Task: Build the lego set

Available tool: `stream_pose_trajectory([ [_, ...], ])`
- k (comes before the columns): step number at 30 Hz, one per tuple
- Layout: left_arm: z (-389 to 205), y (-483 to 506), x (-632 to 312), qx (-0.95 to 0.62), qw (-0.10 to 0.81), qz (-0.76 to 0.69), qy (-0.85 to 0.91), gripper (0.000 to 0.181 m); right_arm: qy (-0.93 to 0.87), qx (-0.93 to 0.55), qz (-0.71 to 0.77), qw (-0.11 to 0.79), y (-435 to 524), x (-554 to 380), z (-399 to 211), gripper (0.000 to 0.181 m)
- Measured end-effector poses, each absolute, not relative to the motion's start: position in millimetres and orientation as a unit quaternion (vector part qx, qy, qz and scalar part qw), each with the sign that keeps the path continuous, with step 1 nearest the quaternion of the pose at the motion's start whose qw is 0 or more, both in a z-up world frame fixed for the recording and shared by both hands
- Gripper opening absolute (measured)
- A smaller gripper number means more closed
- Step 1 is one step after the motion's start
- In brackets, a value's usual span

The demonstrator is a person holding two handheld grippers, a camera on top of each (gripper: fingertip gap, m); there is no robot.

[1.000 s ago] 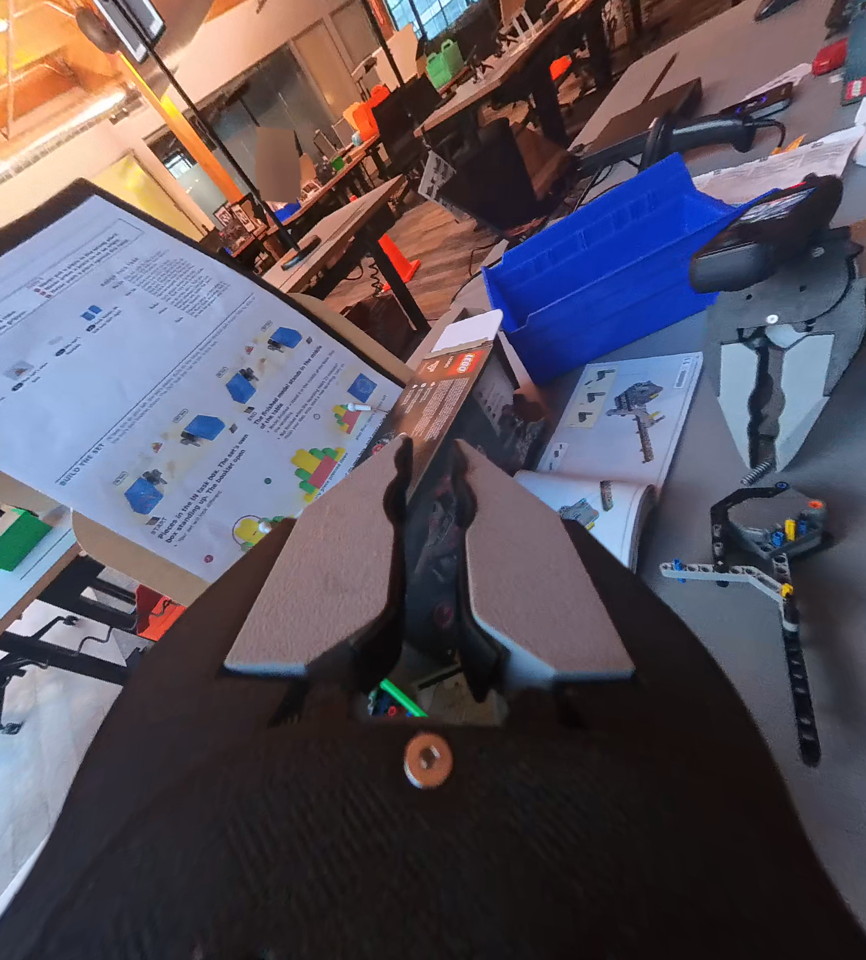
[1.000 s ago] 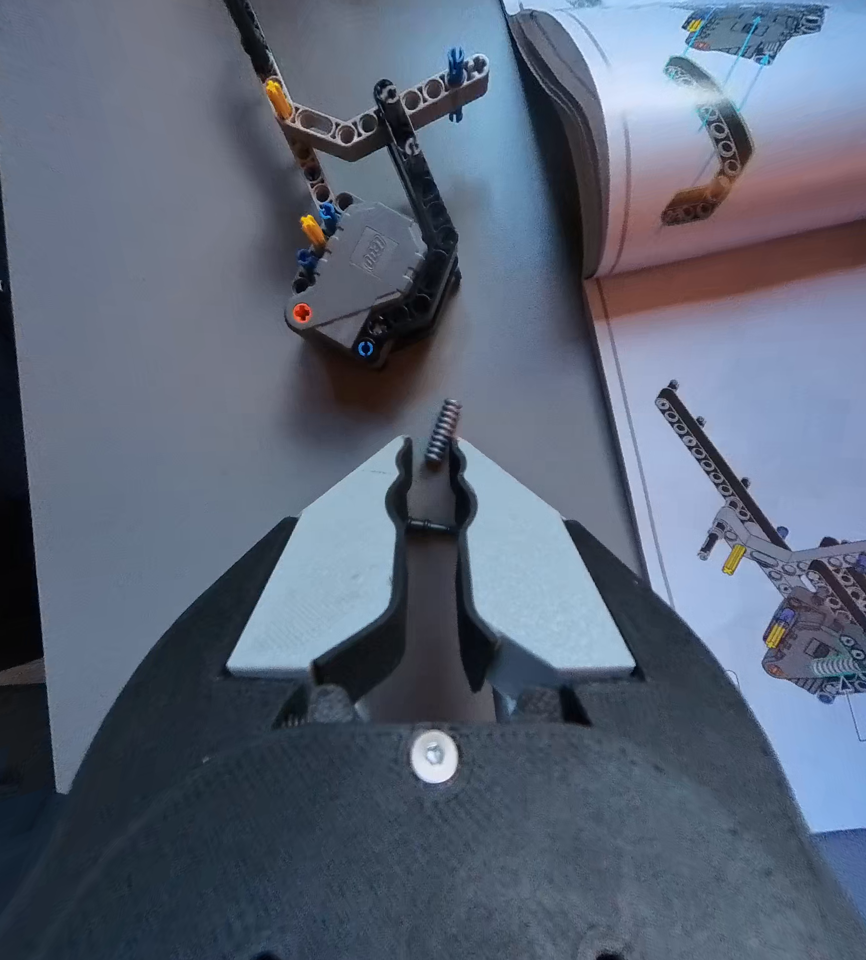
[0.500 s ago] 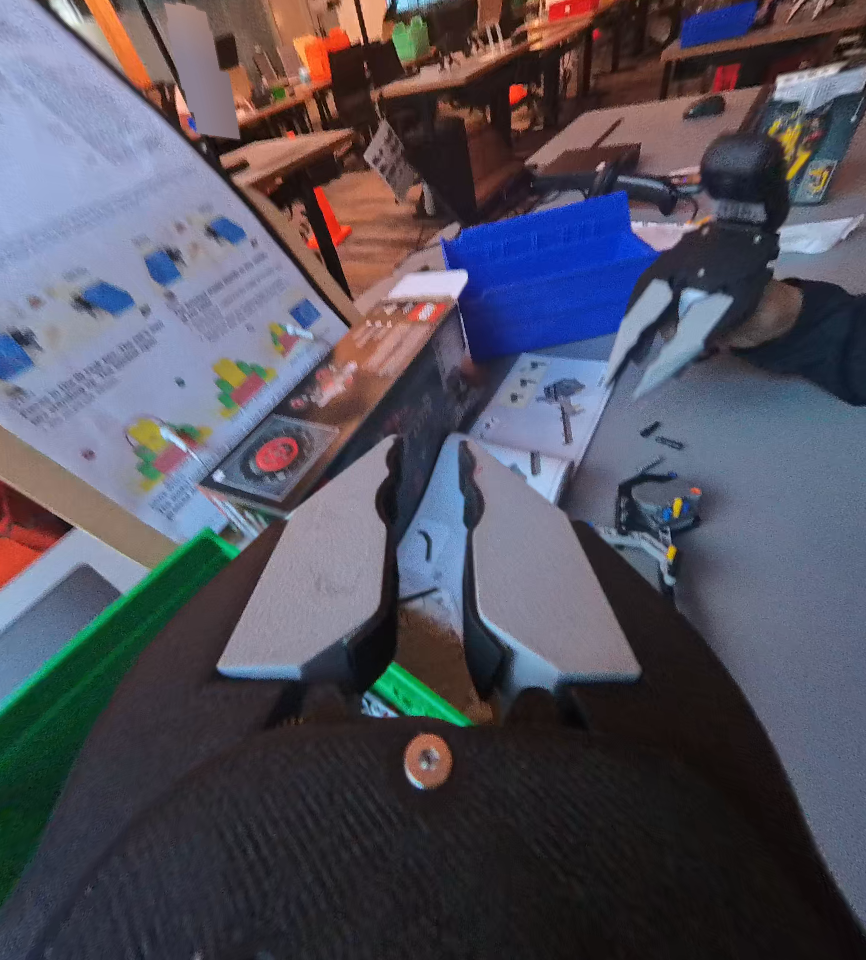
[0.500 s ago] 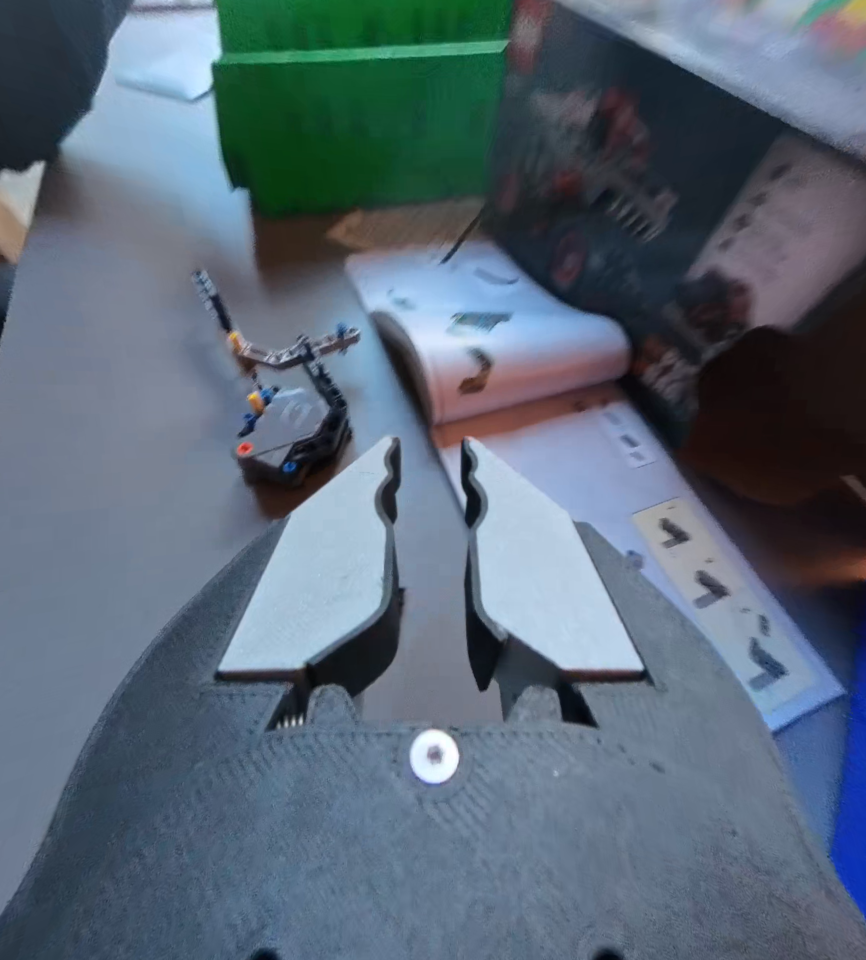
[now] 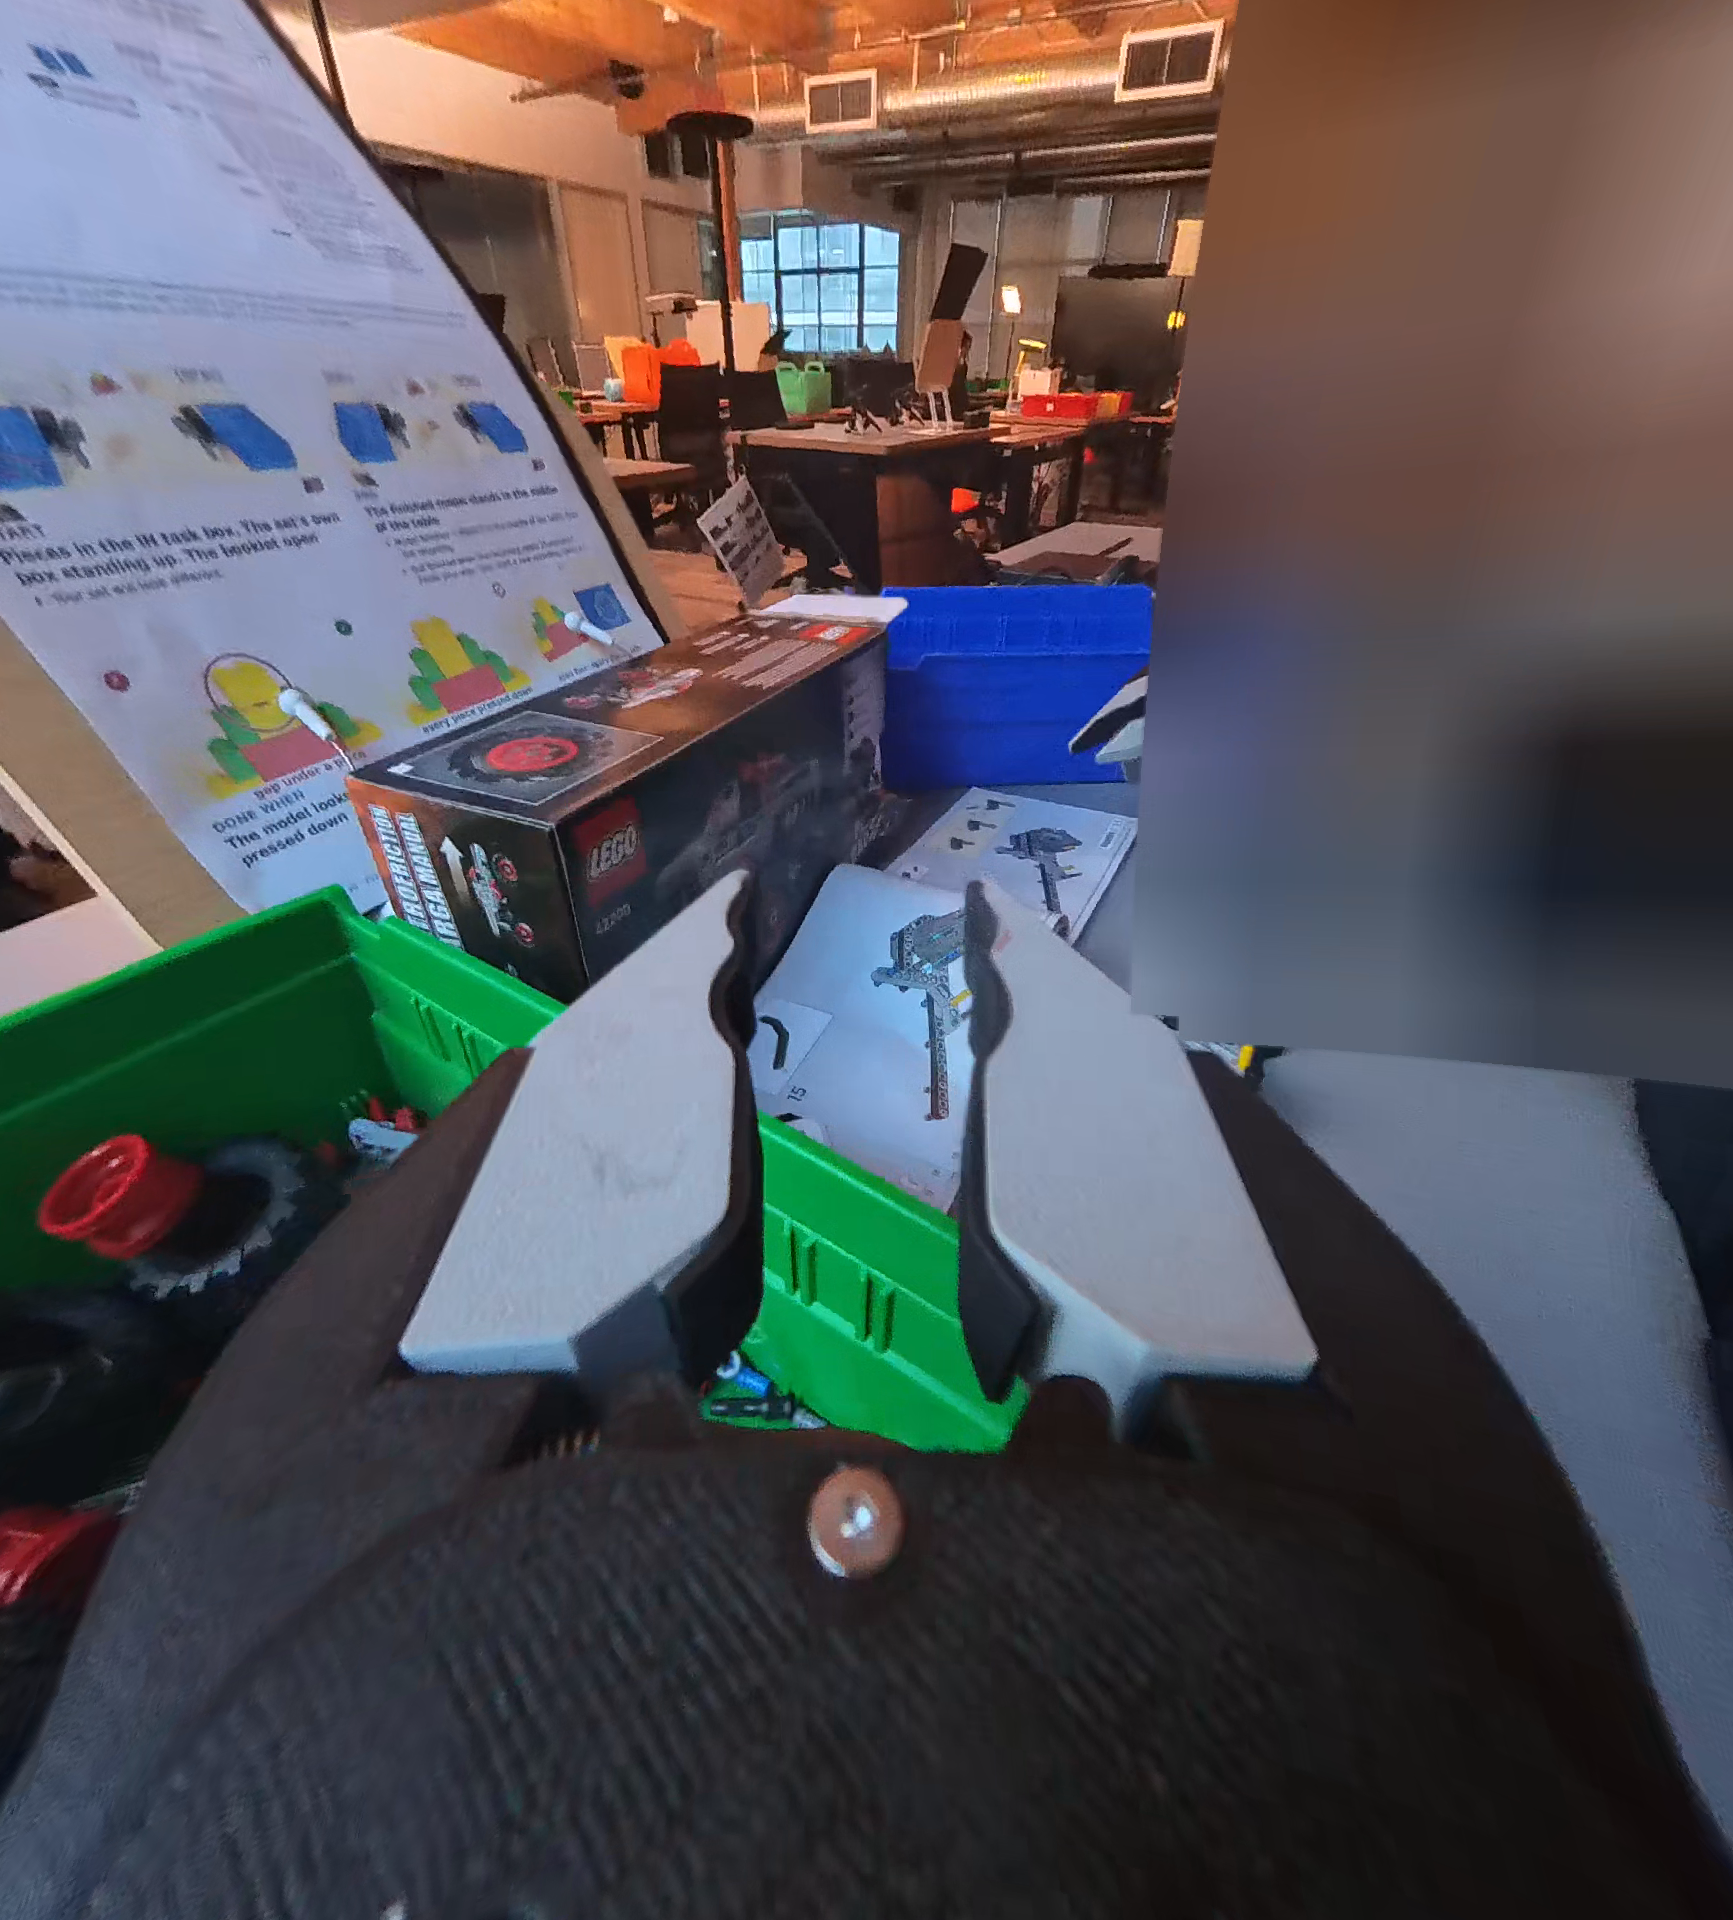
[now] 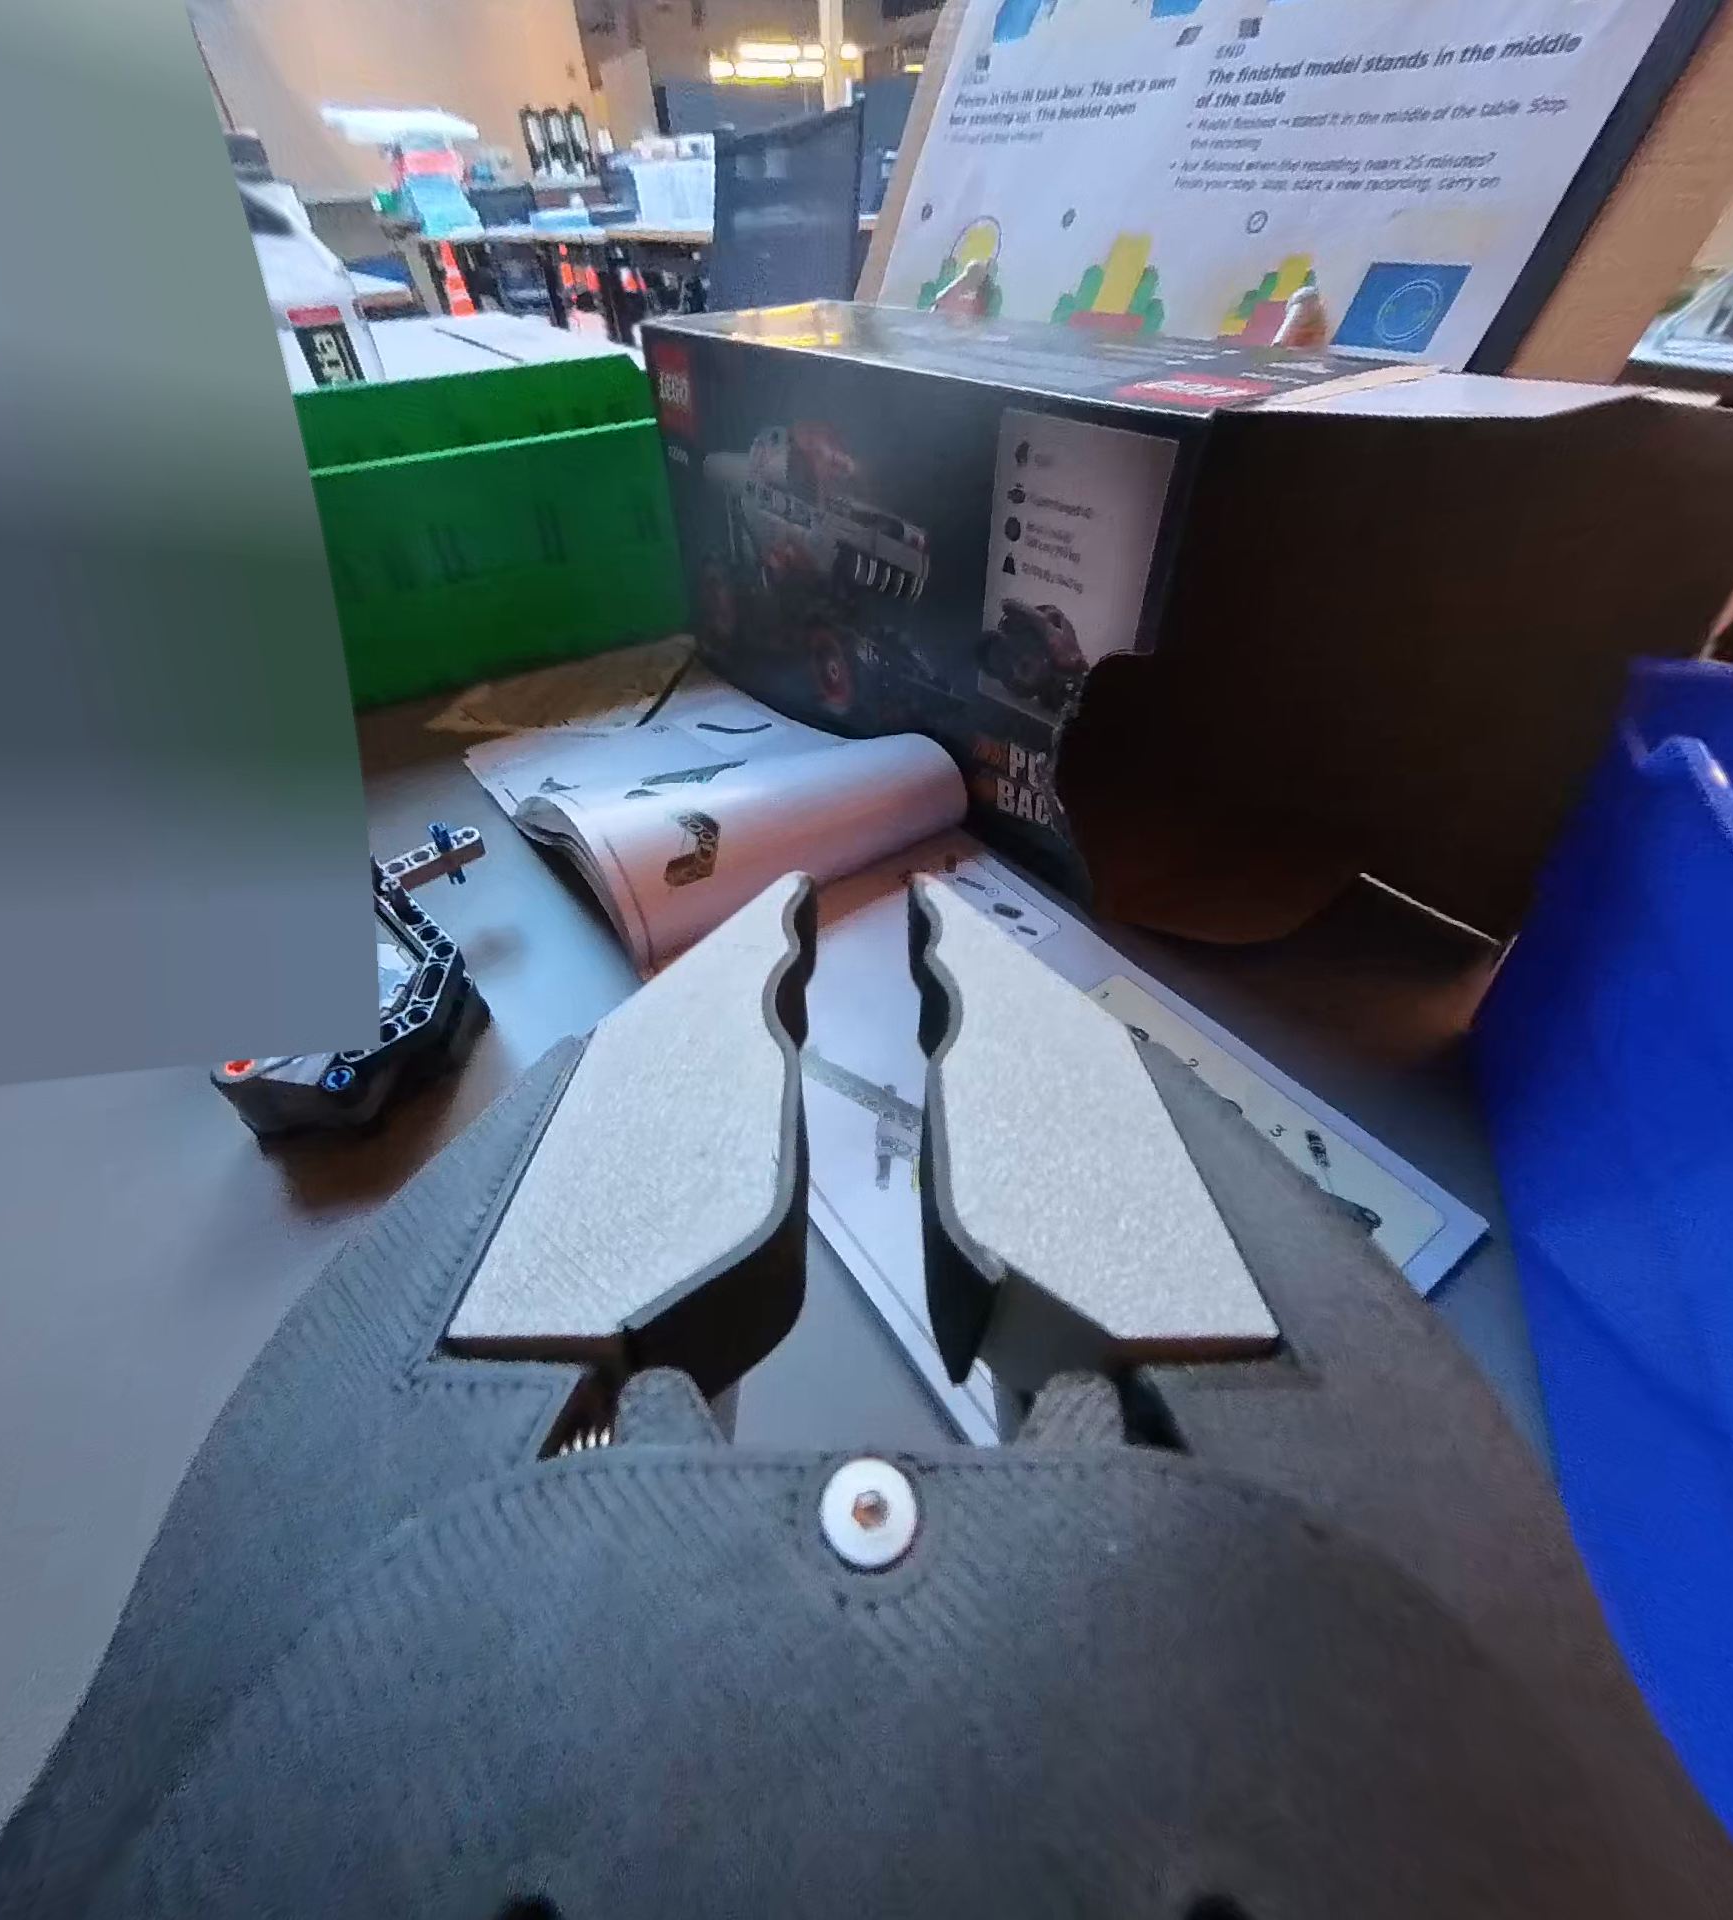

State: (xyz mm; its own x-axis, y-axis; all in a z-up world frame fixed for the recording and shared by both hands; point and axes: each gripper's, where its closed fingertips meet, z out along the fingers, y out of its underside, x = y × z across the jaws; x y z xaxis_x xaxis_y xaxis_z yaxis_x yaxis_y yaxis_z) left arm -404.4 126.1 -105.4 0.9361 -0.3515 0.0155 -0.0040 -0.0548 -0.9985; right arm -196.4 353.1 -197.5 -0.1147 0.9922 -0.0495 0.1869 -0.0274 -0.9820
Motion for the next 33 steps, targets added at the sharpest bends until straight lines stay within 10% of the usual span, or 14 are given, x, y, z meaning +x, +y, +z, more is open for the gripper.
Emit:
stream_pose_trajectory([
  [33, -110.0, 133.4, -432.4, -0.691, 0.709, -0.128, 0.066, 0.025, -0.726, -0.526, 0.383, 0.221, 311.0, -189.8, -270.3, 0.017],
])
